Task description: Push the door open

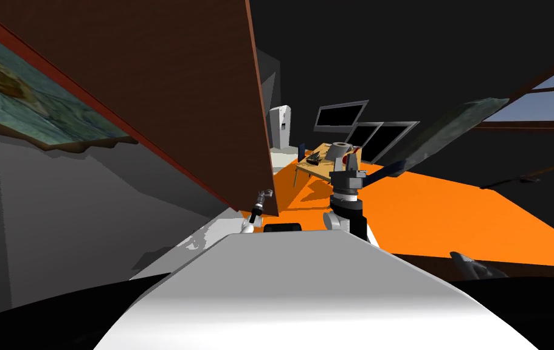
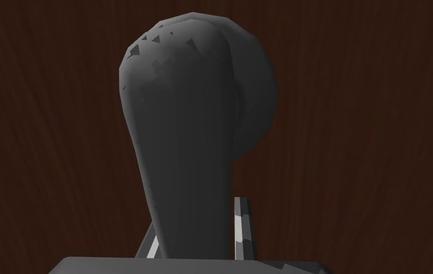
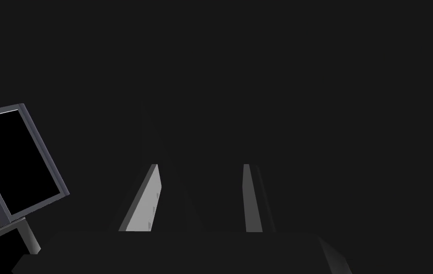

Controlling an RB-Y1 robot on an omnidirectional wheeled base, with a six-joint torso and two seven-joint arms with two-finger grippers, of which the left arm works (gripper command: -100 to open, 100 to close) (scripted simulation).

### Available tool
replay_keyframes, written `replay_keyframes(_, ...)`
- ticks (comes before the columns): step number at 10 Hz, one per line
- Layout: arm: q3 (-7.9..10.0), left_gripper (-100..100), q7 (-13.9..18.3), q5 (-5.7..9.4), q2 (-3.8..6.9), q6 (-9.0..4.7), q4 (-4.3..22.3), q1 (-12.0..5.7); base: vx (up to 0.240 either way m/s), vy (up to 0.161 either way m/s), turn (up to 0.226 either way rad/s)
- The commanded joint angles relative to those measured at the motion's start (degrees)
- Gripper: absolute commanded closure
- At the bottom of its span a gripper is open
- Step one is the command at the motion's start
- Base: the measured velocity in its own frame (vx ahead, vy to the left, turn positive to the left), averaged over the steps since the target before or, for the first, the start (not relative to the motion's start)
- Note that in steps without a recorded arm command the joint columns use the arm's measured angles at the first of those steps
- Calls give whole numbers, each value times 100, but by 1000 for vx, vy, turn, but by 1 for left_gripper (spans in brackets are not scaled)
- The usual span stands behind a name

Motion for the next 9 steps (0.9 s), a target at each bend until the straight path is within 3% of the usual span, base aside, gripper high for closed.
replay_keyframes(1, 64, 100, -41, 37, 23, 34, -72, 19, 113, -45, 22)
replay_keyframes(5, 245, 100, -125, 142, 38, 33, -62, 17, 149, -122, 56)
replay_keyframes(9, 442, 100, -216, 257, -57, 33, -52, 14, 159, -104, 53)
